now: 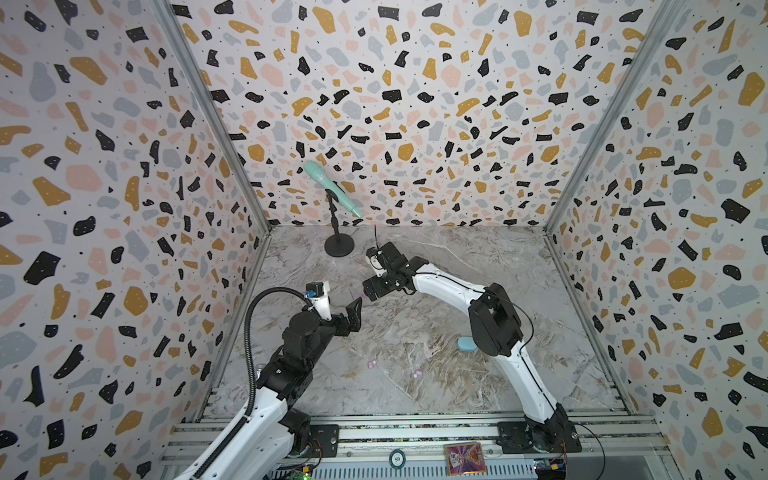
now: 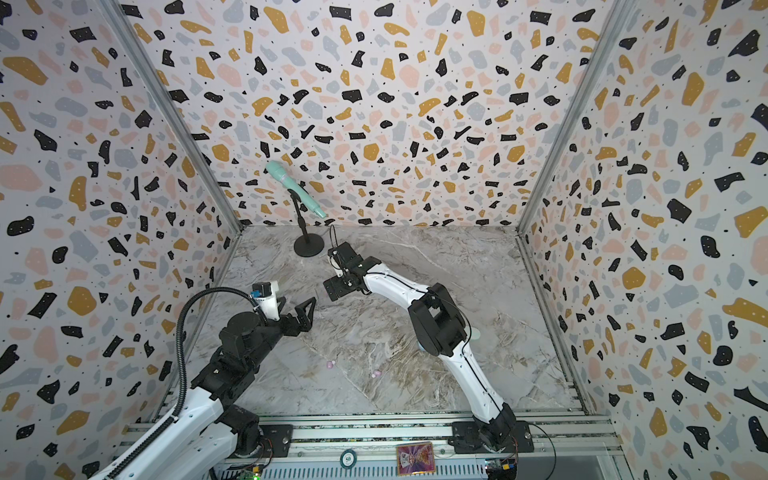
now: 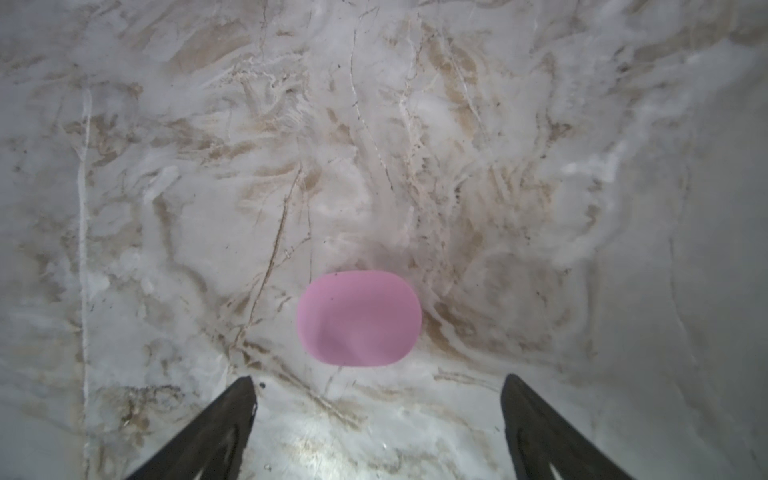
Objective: Insert wireless bluetooth earbuds into charging case
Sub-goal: Pick up the charging case from the center of the table.
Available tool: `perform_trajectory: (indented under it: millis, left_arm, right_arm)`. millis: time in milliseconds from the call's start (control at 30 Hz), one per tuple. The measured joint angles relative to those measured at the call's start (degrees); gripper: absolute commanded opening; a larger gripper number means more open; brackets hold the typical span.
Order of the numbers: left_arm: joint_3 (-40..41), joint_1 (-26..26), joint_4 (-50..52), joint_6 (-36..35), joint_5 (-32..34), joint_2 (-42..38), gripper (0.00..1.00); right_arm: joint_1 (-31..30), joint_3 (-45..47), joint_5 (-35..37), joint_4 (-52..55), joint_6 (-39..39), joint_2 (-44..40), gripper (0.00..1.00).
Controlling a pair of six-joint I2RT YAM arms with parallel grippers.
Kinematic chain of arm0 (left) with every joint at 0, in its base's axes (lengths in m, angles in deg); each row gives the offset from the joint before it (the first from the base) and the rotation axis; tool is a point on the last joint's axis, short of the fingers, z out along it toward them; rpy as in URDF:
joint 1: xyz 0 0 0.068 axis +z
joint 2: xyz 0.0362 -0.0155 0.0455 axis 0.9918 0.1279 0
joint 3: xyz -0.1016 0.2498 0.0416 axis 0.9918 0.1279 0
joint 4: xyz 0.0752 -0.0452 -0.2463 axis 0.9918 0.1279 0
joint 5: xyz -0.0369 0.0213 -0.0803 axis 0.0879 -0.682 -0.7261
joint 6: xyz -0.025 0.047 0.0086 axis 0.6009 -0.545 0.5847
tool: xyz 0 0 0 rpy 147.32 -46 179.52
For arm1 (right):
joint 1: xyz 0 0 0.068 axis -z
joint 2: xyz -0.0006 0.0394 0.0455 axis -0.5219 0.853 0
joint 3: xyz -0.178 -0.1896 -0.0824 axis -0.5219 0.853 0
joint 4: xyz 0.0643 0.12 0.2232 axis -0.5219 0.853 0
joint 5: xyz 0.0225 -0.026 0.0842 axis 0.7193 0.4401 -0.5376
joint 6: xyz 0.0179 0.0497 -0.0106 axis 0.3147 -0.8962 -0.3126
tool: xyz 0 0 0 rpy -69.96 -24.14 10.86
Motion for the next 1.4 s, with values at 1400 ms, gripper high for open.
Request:
perform_trajectory:
  millis: [1400]
  left_arm:
    - [0.0,1.4,1.4,-1.1,-0.7,-0.4,1.0]
  right_arm:
    - [-2.4,-9.4,2.9,0.9,-0.3,9.3,0.69]
